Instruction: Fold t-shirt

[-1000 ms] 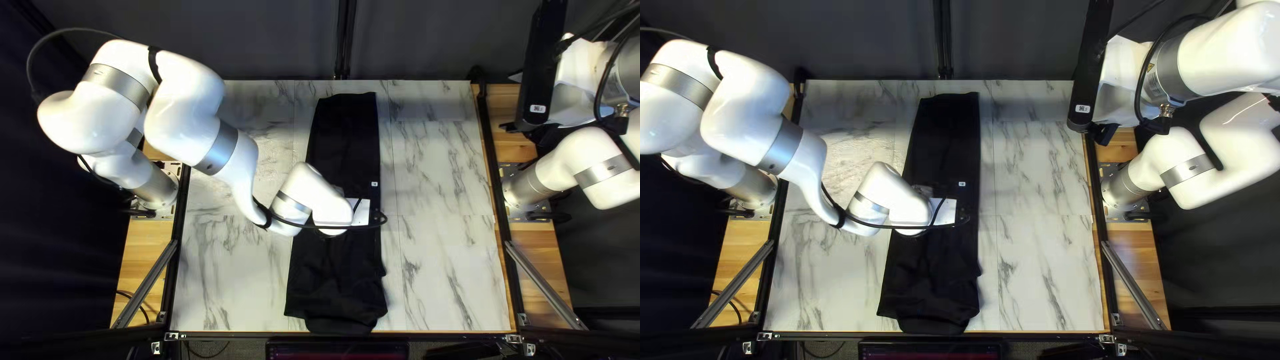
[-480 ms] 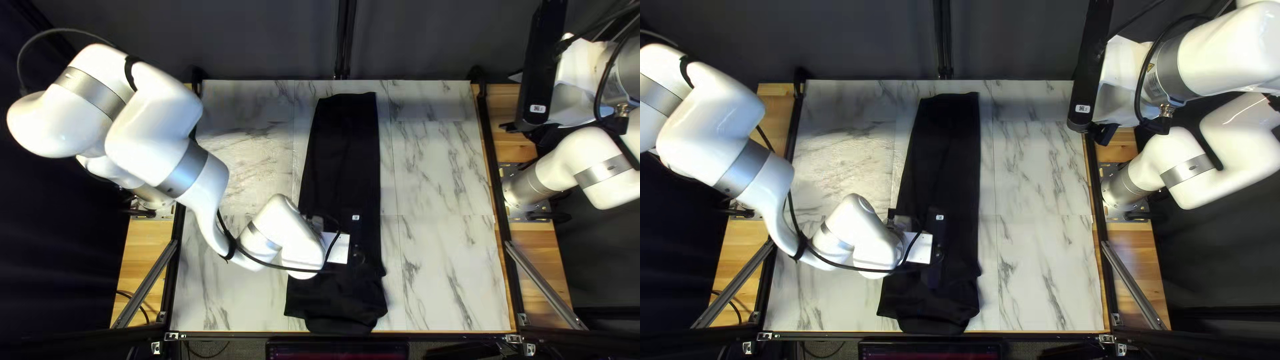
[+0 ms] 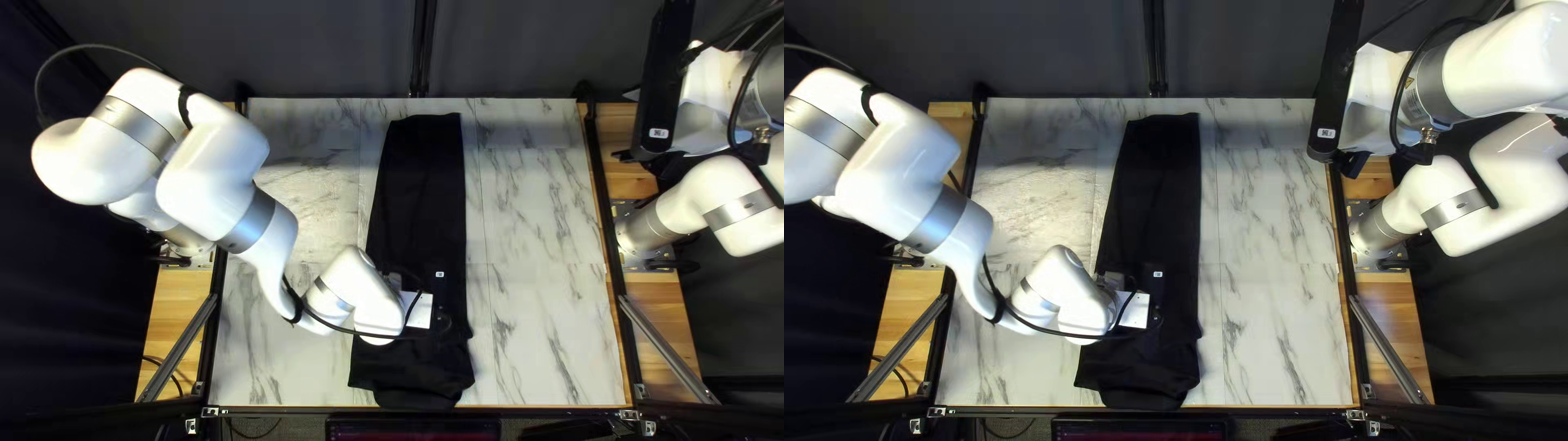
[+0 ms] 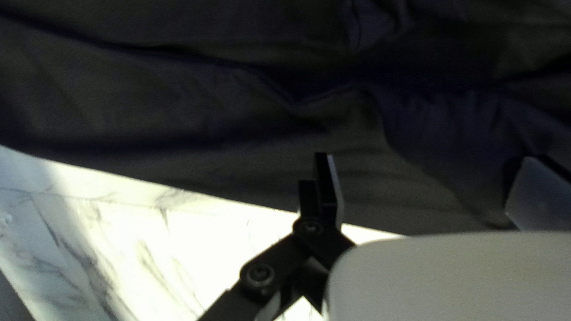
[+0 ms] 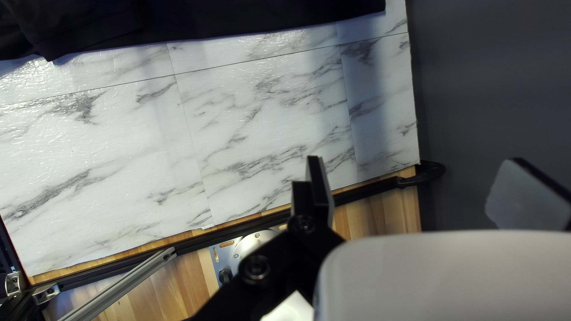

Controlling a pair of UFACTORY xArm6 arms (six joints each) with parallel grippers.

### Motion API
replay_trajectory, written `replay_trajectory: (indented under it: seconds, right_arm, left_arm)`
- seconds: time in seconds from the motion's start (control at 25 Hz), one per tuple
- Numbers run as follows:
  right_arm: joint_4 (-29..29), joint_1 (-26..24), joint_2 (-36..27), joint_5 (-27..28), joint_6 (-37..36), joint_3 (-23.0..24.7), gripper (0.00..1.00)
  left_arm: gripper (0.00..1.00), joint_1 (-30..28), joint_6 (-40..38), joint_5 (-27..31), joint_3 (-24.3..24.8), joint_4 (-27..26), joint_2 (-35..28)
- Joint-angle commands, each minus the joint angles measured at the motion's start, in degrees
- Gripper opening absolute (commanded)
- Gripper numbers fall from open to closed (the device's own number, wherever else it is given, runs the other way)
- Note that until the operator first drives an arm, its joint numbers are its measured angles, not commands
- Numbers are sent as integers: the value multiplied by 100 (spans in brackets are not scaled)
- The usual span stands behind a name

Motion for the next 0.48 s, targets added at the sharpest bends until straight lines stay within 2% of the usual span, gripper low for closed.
replay_trajectory:
  seconds: [0.04,0.28,0.48]
  right_arm:
    - [0,0,0,0,0,0,100]
    - [0,0,0,0,0,0,100]
    - [0,0,0,0,0,0,100]
  left_arm:
    - [100,-15,-10,-34,40,-7,-46]
    - [100,-297,-229,325,316,110,-645]
    - [100,-268,-262,489,605,282,-1178]
